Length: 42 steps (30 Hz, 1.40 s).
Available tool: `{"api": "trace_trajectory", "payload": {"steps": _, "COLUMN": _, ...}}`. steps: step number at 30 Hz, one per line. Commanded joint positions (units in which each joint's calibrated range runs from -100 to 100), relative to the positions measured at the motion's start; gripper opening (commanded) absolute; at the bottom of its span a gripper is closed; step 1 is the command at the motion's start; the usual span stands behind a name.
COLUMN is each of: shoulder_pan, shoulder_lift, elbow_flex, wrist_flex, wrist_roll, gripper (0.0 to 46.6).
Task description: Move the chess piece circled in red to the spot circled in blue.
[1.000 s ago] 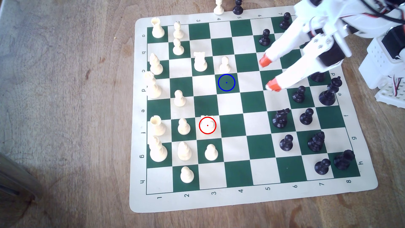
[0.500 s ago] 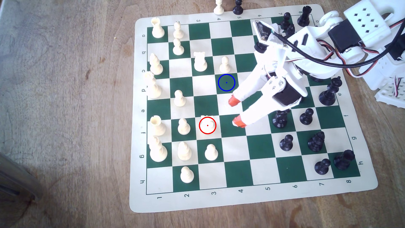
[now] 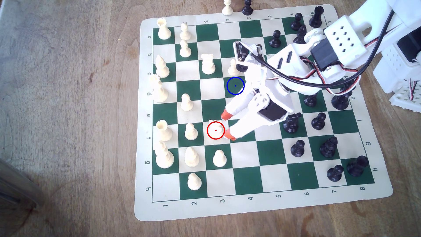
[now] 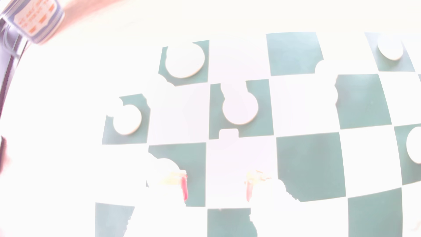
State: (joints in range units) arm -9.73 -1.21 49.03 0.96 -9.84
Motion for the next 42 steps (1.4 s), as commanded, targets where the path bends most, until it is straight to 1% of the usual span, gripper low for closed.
{"api": "trace_trajectory", "payload": {"steps": 1, "shoulder_pan": 0.39, "shoulder_lift": -0.31, "elbow_flex": -4.88, "wrist_flex": -2.02, "wrist_roll": -0.24, "gripper": 12.9}}
{"api": "trace_trajectory", "payload": {"steps": 5, "shoulder_pan": 0.94, "shoulder_lift": 1.05, "elbow_flex": -6.15, "wrist_flex": -3.17, "wrist_roll": -0.2, "gripper": 11.5}}
{"api": "trace_trajectory", "payload": {"steps": 15, "shoulder_pan": 1.64, "shoulder_lift": 5.29, "elbow_flex": -6.96, "wrist_flex": -7.02, "wrist_roll": -0.34, "gripper": 12.1}}
{"api": "trace_trajectory", "payload": {"steps": 22, "shoulder_pan": 1.64, "shoulder_lift": 5.97, "elbow_flex": -8.32, "wrist_flex": -7.26, "wrist_roll": -0.83, "gripper": 12.1}}
{"api": "trace_trajectory", "payload": {"steps": 32, "shoulder_pan": 1.25, "shoulder_lift": 6.48, "elbow_flex": -9.41, "wrist_flex": -6.36, "wrist_roll": -0.93, "gripper": 11.7}}
{"api": "trace_trajectory", "payload": {"steps": 34, "shoulder_pan": 1.09, "shoulder_lift": 6.56, "elbow_flex": -9.41, "wrist_flex": -6.2, "wrist_roll": -0.93, "gripper": 10.5}}
{"api": "trace_trajectory", "payload": {"steps": 35, "shoulder_pan": 1.01, "shoulder_lift": 6.65, "elbow_flex": -9.41, "wrist_flex": -6.12, "wrist_roll": -0.93, "gripper": 8.1}}
{"api": "trace_trajectory", "payload": {"steps": 36, "shoulder_pan": 1.01, "shoulder_lift": 6.65, "elbow_flex": -9.41, "wrist_flex": -5.79, "wrist_roll": -0.88, "gripper": 7.0}}
{"api": "trace_trajectory", "payload": {"steps": 39, "shoulder_pan": 0.86, "shoulder_lift": 6.73, "elbow_flex": -9.41, "wrist_flex": -5.3, "wrist_roll": -0.88, "gripper": 5.3}}
{"api": "trace_trajectory", "payload": {"steps": 40, "shoulder_pan": 0.78, "shoulder_lift": 6.82, "elbow_flex": -9.59, "wrist_flex": -4.48, "wrist_roll": -0.73, "gripper": 0.3}}
{"api": "trace_trajectory", "payload": {"steps": 42, "shoulder_pan": 0.7, "shoulder_lift": 6.99, "elbow_flex": -10.32, "wrist_flex": -2.59, "wrist_roll": -0.68, "gripper": 0.3}}
